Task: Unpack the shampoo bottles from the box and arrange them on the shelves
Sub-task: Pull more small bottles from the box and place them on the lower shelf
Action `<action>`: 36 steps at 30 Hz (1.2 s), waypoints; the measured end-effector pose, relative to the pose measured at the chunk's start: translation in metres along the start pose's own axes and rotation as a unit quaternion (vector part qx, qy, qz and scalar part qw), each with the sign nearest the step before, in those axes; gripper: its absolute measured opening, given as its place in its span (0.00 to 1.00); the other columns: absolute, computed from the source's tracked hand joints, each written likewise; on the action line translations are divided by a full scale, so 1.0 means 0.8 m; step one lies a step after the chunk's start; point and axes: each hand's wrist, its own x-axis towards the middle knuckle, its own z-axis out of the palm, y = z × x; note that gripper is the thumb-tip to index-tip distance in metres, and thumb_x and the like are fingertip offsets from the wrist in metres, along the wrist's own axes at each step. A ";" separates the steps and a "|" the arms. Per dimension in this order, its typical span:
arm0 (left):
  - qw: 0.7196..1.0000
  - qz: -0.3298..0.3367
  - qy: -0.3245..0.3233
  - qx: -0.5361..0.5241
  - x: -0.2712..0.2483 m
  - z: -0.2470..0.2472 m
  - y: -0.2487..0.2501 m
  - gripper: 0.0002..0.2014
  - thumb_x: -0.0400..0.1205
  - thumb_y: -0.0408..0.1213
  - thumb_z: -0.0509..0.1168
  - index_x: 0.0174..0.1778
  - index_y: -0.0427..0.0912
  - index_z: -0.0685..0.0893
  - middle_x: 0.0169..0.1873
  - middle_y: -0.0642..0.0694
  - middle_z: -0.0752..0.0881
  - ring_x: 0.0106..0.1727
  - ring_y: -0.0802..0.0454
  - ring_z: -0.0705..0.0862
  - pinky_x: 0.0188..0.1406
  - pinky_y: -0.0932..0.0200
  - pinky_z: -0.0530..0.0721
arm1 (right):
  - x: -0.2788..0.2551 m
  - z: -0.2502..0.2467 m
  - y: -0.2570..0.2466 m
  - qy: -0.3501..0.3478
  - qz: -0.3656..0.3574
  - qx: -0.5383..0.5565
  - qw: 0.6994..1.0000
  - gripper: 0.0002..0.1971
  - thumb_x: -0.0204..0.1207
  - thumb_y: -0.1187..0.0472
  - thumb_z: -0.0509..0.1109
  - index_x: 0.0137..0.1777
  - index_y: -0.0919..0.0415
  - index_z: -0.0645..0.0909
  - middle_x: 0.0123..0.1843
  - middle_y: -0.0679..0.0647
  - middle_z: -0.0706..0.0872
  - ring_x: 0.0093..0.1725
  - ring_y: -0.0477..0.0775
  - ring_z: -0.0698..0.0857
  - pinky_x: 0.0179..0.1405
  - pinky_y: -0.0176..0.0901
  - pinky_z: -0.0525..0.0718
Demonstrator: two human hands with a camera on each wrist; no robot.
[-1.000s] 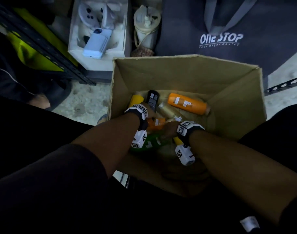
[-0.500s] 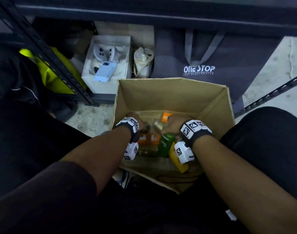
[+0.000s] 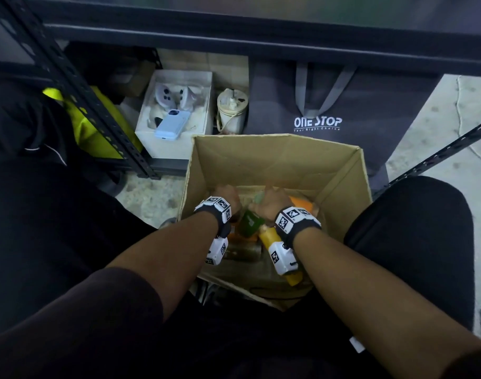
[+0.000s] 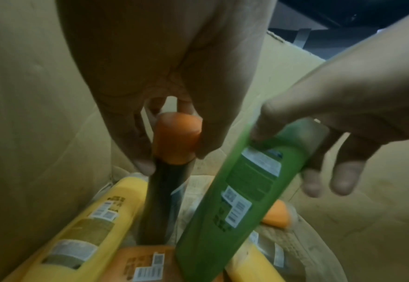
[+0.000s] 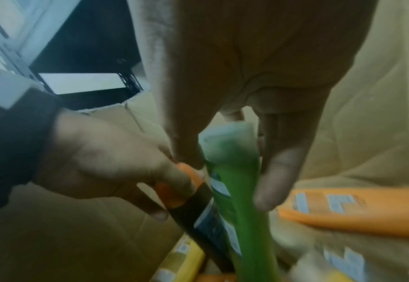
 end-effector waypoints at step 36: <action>0.977 -0.001 0.059 -0.205 -0.021 -0.008 -0.005 0.18 0.86 0.33 0.68 0.68 0.32 0.74 0.60 0.31 0.84 0.63 0.31 0.83 0.66 0.42 0.81 | 0.009 0.027 0.022 0.007 -0.140 0.160 0.977 0.35 0.80 0.51 0.77 0.83 0.53 0.66 0.74 0.59 0.83 0.69 0.64 0.84 0.56 0.45 0.77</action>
